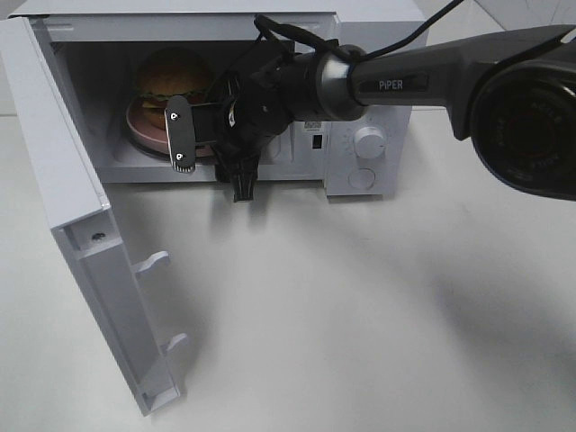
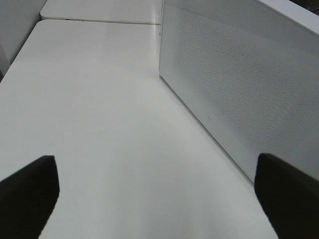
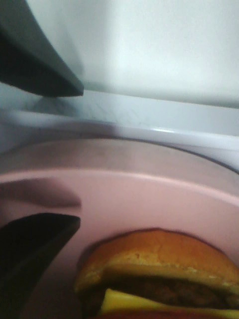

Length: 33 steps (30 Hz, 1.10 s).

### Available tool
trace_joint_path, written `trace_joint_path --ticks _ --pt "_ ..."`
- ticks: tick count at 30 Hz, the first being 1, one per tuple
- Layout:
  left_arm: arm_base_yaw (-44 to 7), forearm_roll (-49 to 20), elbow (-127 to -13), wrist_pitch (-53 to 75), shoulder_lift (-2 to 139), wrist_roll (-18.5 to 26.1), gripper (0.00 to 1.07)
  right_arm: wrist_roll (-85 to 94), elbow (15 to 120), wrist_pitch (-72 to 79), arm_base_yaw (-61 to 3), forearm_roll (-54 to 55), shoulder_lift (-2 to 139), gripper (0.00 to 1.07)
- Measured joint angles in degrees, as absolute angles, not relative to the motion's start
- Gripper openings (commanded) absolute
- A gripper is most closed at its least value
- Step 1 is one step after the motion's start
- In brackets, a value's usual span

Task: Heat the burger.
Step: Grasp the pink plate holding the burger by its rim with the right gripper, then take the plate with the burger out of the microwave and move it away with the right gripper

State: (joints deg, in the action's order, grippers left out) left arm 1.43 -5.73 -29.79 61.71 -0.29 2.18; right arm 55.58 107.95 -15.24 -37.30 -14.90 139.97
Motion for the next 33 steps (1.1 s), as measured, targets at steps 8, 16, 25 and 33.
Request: trace_joint_path --ticks 8,16,25,33 --pt "1.4 -5.7 -29.8 61.7 -0.3 2.2 1.00 55.9 107.7 -18.5 -38.4 -13.0 139.1 0.00" --pt "1.4 -5.7 -29.8 61.7 -0.3 2.2 1.00 56.6 107.8 -19.0 -38.0 -13.8 137.9 0.00" --pt "1.4 -5.7 -29.8 61.7 -0.3 2.2 1.00 57.5 106.3 -20.9 -38.4 -13.5 136.0 0.00" --pt "1.4 -5.7 -29.8 61.7 -0.3 2.2 1.00 59.8 96.1 -15.9 -38.7 -15.4 129.3 0.00"
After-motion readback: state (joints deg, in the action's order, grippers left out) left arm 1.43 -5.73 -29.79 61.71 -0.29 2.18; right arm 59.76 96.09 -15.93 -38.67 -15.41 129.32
